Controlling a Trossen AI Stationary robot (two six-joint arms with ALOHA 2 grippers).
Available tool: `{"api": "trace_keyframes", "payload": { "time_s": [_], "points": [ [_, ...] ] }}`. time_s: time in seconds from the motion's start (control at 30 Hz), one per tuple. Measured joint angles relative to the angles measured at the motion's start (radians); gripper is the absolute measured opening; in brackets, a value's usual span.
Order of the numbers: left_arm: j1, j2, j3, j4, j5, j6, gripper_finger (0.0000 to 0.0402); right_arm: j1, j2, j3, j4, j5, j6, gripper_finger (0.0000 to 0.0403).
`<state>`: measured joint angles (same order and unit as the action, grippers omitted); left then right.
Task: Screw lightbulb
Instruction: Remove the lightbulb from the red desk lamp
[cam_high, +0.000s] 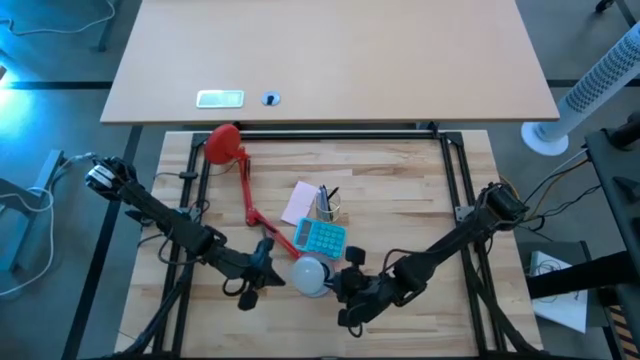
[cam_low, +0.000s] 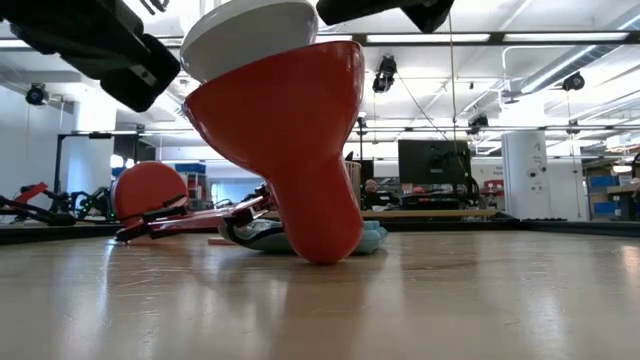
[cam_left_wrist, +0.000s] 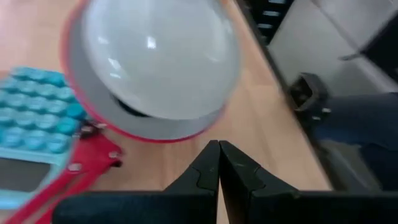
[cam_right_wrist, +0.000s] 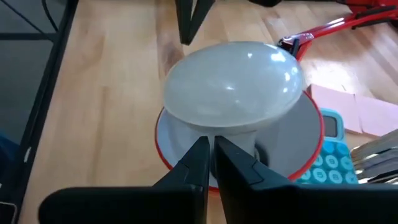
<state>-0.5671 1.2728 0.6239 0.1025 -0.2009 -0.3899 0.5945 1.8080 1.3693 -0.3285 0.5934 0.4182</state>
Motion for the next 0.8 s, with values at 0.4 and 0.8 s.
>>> {"api": "trace_keyframes", "payload": {
  "time_s": [0.4,0.8],
  "points": [
    [0.091,-0.003,0.0,-0.017,-0.13,0.074,0.0,0.01,0.059,0.0,0.199,-0.027,-0.005,0.0018],
    [0.066,-0.003,-0.002,0.021,0.003,0.056,0.0,0.011,0.054,0.0,0.154,-0.026,-0.025,0.0018]
  ]
}}
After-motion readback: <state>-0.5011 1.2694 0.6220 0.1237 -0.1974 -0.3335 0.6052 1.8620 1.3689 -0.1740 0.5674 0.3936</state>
